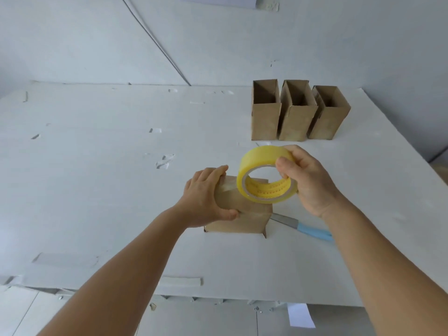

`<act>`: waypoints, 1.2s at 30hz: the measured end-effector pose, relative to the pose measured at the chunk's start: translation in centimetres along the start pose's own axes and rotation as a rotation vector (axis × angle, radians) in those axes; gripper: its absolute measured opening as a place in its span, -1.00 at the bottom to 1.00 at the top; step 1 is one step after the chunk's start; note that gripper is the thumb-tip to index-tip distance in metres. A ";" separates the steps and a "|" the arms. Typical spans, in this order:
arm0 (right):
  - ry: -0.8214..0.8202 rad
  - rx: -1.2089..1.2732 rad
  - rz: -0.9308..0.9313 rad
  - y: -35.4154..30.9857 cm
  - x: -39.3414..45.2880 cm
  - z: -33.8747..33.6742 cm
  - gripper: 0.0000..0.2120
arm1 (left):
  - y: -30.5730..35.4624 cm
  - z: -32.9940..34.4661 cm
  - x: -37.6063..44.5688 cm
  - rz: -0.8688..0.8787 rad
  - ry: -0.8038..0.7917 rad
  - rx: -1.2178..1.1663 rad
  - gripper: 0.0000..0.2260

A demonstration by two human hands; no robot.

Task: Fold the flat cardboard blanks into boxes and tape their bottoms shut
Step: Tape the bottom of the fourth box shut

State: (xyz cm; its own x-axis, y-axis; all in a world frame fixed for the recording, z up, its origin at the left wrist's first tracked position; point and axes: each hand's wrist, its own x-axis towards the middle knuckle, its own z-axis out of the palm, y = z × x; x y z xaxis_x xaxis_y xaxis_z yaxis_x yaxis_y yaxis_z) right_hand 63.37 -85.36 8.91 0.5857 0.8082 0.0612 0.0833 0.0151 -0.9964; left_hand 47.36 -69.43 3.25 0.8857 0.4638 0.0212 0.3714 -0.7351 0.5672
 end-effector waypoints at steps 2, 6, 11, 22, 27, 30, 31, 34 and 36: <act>0.016 -0.044 0.005 -0.2 0.1 -0.5 -0.74 | -0.1 0.0 0.0 0.000 0.016 0.010 -0.06; 0.144 -0.266 -0.007 -1.0 0.6 -1.9 -0.74 | -0.1 -0.1 -0.1 -0.001 0.012 0.028 -0.08; 0.112 -0.510 0.043 -0.2 0.5 -3.9 -0.73 | 0.0 -0.2 0.0 0.001 0.002 0.032 -0.08; 0.114 -0.592 0.143 1.7 0.4 -4.2 -0.71 | -0.1 -0.3 0.2 0.004 0.008 0.057 -0.04; 0.129 -0.554 0.187 3.2 0.0 -4.0 -0.69 | 0.2 -0.4 0.2 0.022 -0.037 0.106 -0.03; 0.129 -0.520 0.195 3.3 0.1 -3.8 -0.68 | 1.0 -0.8 0.4 0.061 -0.100 0.313 -0.04; 0.119 -0.509 0.194 3.3 0.1 -3.6 -0.68 | 1.7 -0.7 0.6 0.090 -0.131 0.415 -0.03; 0.104 -0.494 0.187 3.3 0.2 -3.1 -0.67 | 4.5 0.6 1.5 0.158 -0.218 0.568 0.00; 0.115 -0.506 0.185 3.4 0.2 -3.3 -0.67 | 5.9 1.4 2.2 0.185 -0.230 0.586 0.00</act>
State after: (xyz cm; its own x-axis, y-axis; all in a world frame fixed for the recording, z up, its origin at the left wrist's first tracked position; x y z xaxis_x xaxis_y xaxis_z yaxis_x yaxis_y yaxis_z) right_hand 66.41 -87.05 5.77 0.7093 0.7007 -0.0776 0.3313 -0.4285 -0.8406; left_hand 51.90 -73.42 5.45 0.9624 0.2342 -0.1378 0.2401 -0.9704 0.0270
